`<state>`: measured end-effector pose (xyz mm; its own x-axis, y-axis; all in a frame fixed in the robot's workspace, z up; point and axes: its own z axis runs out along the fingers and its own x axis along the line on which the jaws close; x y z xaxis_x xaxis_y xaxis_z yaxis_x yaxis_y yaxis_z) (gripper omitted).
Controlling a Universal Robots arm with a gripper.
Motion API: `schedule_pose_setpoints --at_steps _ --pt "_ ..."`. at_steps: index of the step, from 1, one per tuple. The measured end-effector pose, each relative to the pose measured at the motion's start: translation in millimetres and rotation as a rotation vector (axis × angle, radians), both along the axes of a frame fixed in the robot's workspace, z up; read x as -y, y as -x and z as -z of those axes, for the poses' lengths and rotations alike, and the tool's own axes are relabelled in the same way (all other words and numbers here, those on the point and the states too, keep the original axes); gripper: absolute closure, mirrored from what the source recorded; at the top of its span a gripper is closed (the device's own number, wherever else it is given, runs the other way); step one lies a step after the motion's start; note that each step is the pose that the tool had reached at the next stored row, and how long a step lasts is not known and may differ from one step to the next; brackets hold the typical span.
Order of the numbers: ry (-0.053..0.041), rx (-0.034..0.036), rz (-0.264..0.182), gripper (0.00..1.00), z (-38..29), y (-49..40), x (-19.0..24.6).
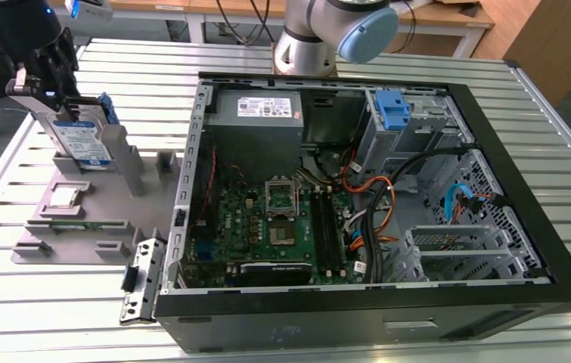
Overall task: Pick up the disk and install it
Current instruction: 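Pick up the disk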
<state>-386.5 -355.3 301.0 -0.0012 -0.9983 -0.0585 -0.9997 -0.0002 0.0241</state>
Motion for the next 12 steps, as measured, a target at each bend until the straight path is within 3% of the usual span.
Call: schedule_pose_setpoints --at_steps 12 --pt "0.0001 -0.0001 0.000 0.59 0.0 0.0 0.5"
